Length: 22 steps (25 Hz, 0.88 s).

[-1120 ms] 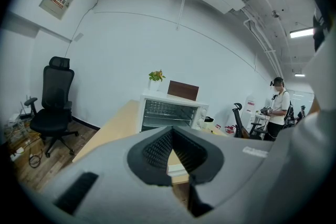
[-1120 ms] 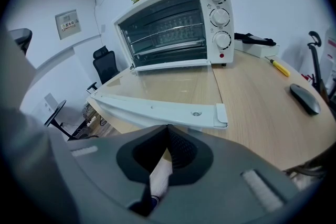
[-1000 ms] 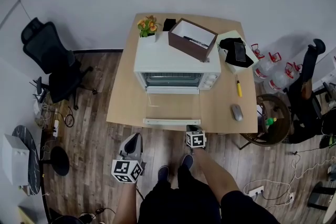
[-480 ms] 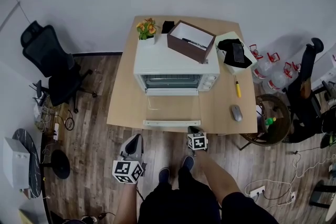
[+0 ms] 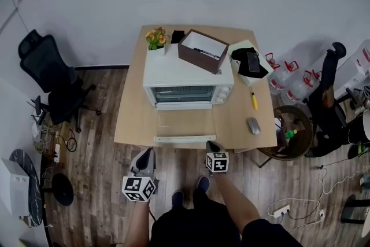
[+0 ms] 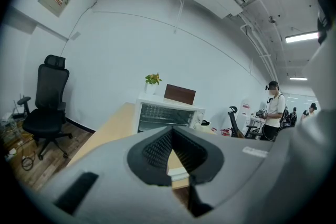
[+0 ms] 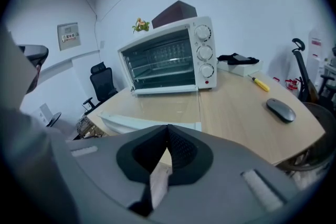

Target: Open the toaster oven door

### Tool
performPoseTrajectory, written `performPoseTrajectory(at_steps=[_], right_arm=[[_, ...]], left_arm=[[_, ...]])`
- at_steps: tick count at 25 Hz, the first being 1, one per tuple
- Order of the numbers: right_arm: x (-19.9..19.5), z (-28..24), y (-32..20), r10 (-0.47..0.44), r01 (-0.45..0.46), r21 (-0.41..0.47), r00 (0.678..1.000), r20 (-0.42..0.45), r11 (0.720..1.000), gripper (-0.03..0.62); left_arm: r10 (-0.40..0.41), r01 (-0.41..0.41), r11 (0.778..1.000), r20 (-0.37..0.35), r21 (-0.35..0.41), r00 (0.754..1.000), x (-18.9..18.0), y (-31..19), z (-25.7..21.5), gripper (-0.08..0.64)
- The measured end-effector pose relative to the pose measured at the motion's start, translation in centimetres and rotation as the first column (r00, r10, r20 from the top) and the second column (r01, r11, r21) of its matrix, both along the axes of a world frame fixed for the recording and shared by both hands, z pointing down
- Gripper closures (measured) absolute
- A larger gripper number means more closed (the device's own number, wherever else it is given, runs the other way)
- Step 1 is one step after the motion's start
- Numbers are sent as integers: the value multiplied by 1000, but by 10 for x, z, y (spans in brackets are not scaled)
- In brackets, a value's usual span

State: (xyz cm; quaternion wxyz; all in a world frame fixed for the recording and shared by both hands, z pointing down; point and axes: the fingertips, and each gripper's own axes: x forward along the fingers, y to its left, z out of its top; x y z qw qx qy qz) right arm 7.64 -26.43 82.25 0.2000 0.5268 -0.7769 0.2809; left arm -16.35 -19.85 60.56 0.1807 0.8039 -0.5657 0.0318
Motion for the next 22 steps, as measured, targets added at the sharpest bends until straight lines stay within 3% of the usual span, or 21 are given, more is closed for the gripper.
performPoseTrajectory(at_steps=[6, 9, 14, 18, 22], right_arm=[[6, -87, -8, 44, -57, 179, 996, 75, 982, 584], [9, -123, -14, 41, -57, 255, 997, 65, 965, 584], [15, -147, -5, 53, -77, 284, 994, 91, 956, 584], [18, -160, 7, 54, -76, 308, 995, 80, 948, 584], [19, -175, 16, 57, -76, 337, 996, 67, 938, 584]], left_arm=[[23, -23, 1000, 70, 7, 997, 2, 2, 0, 565], [16, -17, 1000, 52, 9, 999, -2, -1, -1, 565], [9, -9, 1000, 51, 8, 999, -8, 1, 1, 565], [2, -2, 1000, 7, 9, 1000, -11, 1, -1, 565], [15, -15, 1000, 24, 13, 1000, -11, 0, 0, 565]])
